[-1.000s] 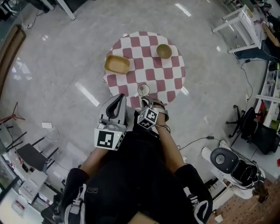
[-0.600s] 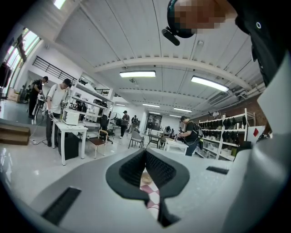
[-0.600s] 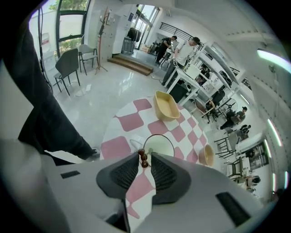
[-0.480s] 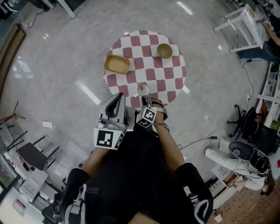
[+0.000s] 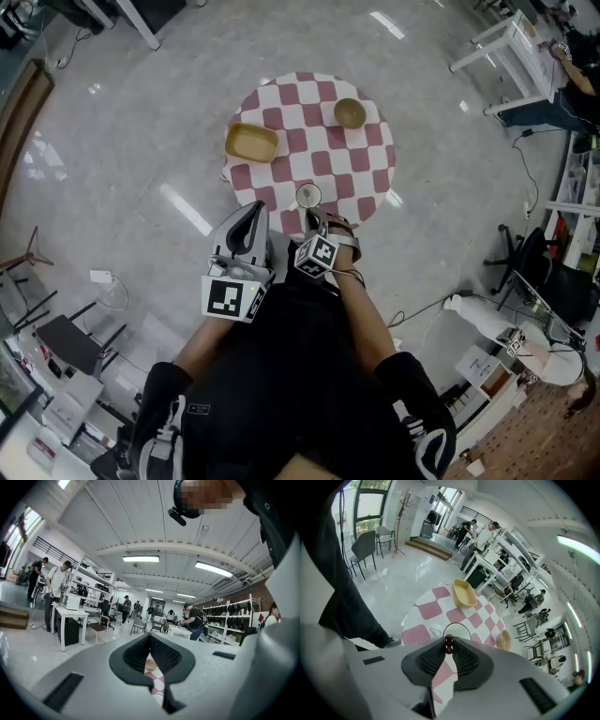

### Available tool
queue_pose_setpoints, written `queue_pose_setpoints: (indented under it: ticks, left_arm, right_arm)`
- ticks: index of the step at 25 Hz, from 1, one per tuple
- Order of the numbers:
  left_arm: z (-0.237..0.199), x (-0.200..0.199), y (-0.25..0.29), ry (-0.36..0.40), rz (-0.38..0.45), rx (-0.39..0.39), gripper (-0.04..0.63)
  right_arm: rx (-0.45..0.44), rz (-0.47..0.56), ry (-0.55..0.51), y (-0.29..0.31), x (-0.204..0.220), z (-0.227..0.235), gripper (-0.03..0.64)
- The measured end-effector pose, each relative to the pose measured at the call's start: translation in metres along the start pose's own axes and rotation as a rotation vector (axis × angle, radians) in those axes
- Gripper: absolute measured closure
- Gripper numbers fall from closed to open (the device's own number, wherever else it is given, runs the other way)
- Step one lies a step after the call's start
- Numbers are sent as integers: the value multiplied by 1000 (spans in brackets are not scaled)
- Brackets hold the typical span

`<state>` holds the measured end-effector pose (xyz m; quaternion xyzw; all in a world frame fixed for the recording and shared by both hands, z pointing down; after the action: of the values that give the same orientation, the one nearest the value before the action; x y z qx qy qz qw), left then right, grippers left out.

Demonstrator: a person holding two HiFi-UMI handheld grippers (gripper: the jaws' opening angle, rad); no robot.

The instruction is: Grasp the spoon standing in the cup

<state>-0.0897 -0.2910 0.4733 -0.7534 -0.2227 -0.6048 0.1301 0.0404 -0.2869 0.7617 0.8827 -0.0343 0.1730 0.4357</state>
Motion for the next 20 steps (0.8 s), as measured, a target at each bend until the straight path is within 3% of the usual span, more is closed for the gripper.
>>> queue_pose_setpoints:
  ticks: [6,13,20]
  left_arm:
    - [-1,-6,-18,-3,27,39,586]
    - [-2,-6,-35,-25,28,96,586]
    - [13,-11,-39,-4,38,128,586]
  right_arm:
    - [88,31,147,-39,-13,18,554]
    - [224,207,610,-111,-37,53,555]
    - [344,403,923,-179,-47,102,557]
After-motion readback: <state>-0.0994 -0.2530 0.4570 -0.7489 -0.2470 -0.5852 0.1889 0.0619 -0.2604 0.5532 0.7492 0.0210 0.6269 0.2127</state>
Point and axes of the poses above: the fingertips, and each gripper's own axes: y forward along the fingers, z to its right, x out of its underside, the point moved 2 cm from there along -y, backward along the fingers, and after that the axes turned 11 degrees about x, right-handed, at the moved point
